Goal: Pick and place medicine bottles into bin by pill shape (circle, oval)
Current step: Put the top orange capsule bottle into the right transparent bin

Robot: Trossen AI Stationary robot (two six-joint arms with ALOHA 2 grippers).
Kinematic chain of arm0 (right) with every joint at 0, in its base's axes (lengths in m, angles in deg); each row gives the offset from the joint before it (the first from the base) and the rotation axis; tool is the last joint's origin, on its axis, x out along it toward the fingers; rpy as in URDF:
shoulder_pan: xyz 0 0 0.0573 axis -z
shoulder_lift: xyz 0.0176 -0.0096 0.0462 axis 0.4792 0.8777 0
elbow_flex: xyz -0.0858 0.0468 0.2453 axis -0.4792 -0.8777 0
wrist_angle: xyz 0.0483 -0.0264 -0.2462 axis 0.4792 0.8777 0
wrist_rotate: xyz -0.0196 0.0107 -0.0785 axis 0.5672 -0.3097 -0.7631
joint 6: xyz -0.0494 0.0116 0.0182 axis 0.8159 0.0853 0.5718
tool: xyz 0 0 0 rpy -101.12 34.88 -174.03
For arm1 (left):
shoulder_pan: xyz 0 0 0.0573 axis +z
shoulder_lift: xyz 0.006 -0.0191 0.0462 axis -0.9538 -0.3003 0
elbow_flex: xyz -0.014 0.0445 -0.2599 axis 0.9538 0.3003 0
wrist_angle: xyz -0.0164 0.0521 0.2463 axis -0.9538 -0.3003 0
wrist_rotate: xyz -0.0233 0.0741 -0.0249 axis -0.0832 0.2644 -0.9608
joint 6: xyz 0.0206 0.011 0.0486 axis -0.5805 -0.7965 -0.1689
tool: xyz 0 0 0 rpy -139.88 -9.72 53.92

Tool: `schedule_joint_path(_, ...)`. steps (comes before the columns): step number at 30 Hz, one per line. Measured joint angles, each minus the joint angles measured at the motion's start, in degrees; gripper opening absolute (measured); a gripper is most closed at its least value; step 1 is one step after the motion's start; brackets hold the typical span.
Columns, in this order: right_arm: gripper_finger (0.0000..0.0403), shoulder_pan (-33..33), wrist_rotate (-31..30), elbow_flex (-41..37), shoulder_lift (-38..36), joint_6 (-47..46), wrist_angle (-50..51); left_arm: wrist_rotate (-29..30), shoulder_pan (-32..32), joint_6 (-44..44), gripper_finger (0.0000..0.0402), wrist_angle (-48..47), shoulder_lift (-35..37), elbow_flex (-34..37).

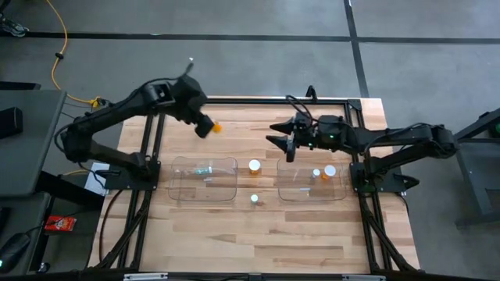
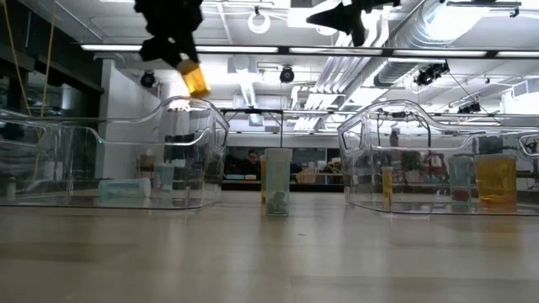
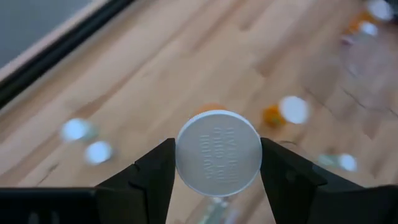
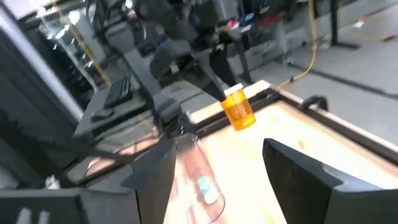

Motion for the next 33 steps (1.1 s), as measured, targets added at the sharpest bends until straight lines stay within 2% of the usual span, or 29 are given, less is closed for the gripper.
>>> schedule_joint_path(6, 0.0273, 1.8, 9.9, 6.1, 4.9, -1.0, 7.6, -1.7, -8.7, 0.0, 0.019, 7.6, -4.2, -1.1)
schedule_joint_path(14, 0.0322, 2.6, 13.5, 14.0, 10.8, 3.7, 20.5, -3.9, -14.9, -0.5, 0.019, 13.9, -6.5, -2.7)
schedule_joint_path(17, 0.0326, 2.6, 13.7, 16.1, 13.1, 6.6, 23.1, -4.0, -16.5, -0.9, 0.019, 16.3, -6.6, -2.7)
schedule_joint_path(22, 0.0327, 2.6, 17.4, 18.5, 17.1, 7.1, 22.7, -6.4, -18.8, -1.9, 0.0191, 19.5, -6.6, -2.7)
schedule_joint_path(28, 0.0327, 2.6, 23.5, 21.1, 20.4, 7.5, 22.6, -6.4, -21.0, -4.4, 0.0191, 22.9, -7.1, -2.7)
schedule_joint_path(33, 0.0318, 2.4, 25.7, 21.8, 21.4, 7.5, 21.7, -5.0, -21.4, -4.6, 0.0191, 26.0, -7.1, -2.7)
